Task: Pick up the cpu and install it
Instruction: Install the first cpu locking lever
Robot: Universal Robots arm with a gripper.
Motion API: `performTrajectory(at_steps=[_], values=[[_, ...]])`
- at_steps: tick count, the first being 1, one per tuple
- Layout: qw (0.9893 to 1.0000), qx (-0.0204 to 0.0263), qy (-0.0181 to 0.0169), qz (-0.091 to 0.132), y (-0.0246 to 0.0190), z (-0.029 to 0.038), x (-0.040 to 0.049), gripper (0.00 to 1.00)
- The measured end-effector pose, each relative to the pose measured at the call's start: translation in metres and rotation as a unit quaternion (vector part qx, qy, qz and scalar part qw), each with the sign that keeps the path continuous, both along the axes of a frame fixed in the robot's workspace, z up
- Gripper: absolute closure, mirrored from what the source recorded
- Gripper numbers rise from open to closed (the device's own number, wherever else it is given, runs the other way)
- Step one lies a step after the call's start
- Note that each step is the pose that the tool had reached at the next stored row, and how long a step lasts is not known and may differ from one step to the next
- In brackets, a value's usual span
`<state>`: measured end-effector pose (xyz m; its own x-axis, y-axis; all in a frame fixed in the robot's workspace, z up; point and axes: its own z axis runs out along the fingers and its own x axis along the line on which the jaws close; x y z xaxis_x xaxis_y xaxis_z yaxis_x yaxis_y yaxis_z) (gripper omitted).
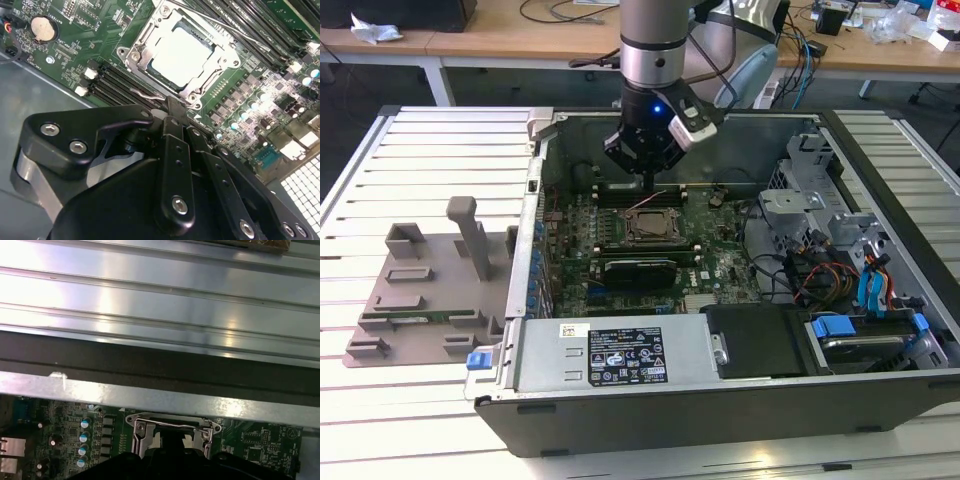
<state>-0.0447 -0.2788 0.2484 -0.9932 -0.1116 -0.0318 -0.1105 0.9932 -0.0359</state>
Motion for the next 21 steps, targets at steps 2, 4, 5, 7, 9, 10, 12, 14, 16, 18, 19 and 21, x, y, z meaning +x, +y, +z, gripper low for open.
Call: performTrajectory(at_steps=[2,4,5,7,9,10,12,14,16,18,19,21], values=[[1.0,0.0004,0.0001,0.0,0.0,-0.0006,0.0002,0.89],[1.0,0.0008,0.0,0.0,0.0001,-0.0008,0.0006,0.89],[1.0,0.0008,0.0001,0.0,0.0001,-0.0008,0.0006,0.89],[1.0,0.0008,0.0,0.0,0.0001,-0.0009,0.0006,0.89],[1.0,0.0009,0.0,0.0,0.0001,-0.004,0.0006,0.89],[1.0,0.0008,0.0,0.0,0.0001,-0.0053,0.0006,0.89],[1.0,0.0007,0.0001,0.0,0.0,-0.0066,0.0006,0.89],[1.0,0.0007,0.0001,0.0,0.0,-0.007,0.0006,0.89],[1.0,0.0008,0.0,0.0,0.0001,-0.0083,0.0006,0.89],[1.0,0.0008,0.0,0.0,0.0001,-0.0092,0.0006,0.89],[1.0,0.0008,0.0,0.0,0.0001,-0.0098,0.0006,0.89],[1.0,0.0008,0.0,0.0,0.0001,-0.0113,0.0006,0.89]])
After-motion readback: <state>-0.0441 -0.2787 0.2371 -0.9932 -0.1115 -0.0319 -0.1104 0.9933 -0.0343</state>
